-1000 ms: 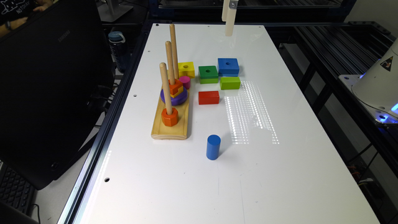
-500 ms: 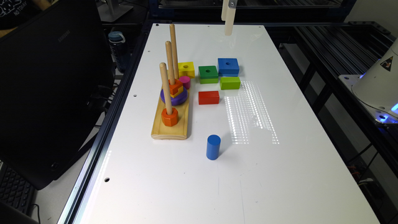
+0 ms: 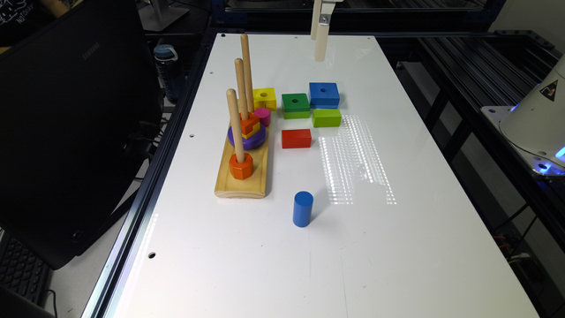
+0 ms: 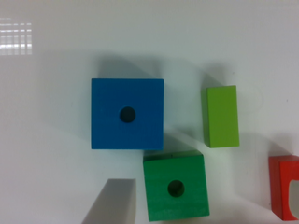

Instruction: Pick up green block.

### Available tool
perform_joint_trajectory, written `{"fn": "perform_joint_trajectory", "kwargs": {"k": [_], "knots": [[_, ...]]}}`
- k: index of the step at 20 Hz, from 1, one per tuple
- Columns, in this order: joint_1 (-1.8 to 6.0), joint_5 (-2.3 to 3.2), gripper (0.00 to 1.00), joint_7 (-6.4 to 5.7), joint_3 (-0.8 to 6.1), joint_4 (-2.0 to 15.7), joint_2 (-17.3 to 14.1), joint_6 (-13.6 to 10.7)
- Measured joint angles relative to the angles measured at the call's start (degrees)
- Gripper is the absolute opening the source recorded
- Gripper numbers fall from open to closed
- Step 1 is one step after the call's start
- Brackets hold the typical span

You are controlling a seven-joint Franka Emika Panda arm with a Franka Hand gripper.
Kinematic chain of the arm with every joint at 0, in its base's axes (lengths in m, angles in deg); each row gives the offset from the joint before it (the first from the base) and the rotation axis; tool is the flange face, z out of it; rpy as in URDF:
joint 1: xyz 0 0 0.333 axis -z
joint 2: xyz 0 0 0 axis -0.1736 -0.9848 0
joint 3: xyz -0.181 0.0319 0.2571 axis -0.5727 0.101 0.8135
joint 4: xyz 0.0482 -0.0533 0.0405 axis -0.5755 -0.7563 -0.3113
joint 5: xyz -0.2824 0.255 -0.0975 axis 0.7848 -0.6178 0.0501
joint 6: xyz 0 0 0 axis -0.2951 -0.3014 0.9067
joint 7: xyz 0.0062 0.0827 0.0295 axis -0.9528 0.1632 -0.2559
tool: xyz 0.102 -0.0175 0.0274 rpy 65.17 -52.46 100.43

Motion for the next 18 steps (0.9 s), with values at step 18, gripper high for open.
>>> {"fn": "perform_joint_trajectory", "kwargs": {"k": [18], "knots": [[0.13,0.36,1.00,0.00,-0.01,0.06,-4.85,3.82]]}}
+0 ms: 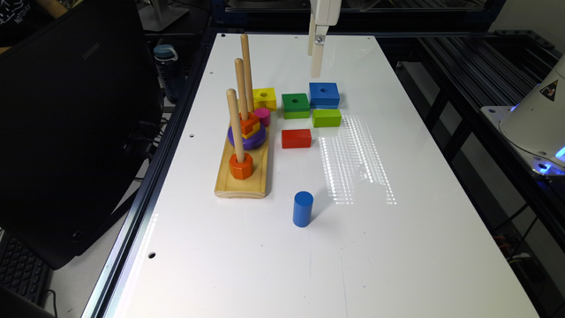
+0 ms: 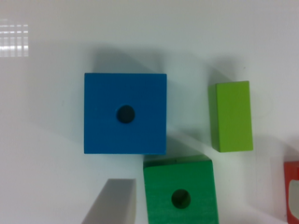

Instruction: Pick up green block.

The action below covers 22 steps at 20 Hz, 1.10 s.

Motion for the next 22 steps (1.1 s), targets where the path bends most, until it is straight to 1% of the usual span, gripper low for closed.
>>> {"fn": "perform_joint_trajectory", "kwargs": {"k": [4,11,17,22], "knots": [[-0.01,0.00,1.00,0.00,0.02,0.15,-0.09,0.07],[-0.02,0.01,1.00,0.00,0.17,1.65,-1.42,0.17],[-0.02,0.08,1.00,0.00,0.17,1.72,-4.44,3.08],[-0.02,0.09,1.00,0.00,0.17,1.82,-4.74,3.39]]}}
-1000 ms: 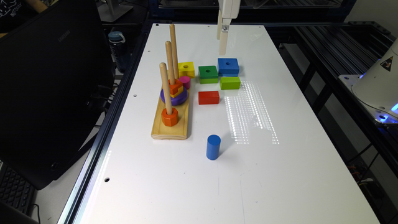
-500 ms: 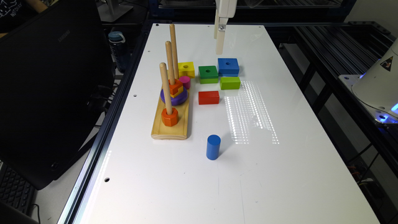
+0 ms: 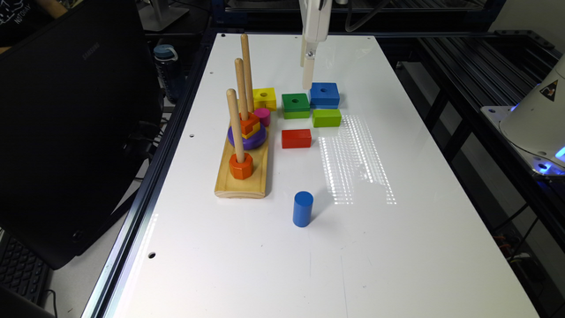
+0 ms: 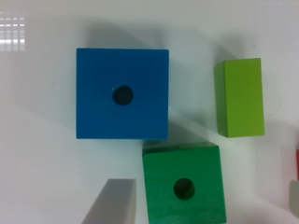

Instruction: Pick up green block.

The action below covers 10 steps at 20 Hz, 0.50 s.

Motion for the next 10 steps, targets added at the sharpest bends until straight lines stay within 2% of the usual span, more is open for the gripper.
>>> {"fn": "perform_joint_trajectory", "kwargs": {"k": [4,10], "knots": [[0.01,0.01,1.00,0.00,-0.01,-0.02,-0.59,0.31],[0.01,0.25,1.00,0.00,-0.09,0.02,-4.08,3.78]]}}
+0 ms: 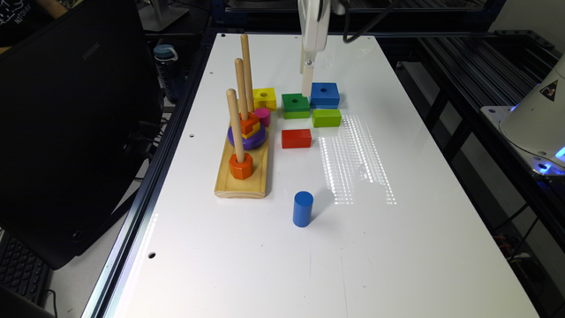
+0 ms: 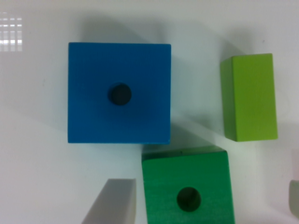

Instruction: Pick up green block.

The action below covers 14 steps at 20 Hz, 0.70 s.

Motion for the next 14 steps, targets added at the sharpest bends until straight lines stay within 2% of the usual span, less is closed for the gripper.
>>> {"fn": "perform_joint_trajectory", "kwargs": {"k": [6,10,14], "knots": [[0.00,0.10,1.00,0.00,-0.05,0.46,-0.12,0.11],[0.00,0.25,1.00,0.00,-0.07,2.66,-1.40,-0.07],[0.00,0.40,1.00,0.00,-0.08,3.61,-2.64,-0.02]]}}
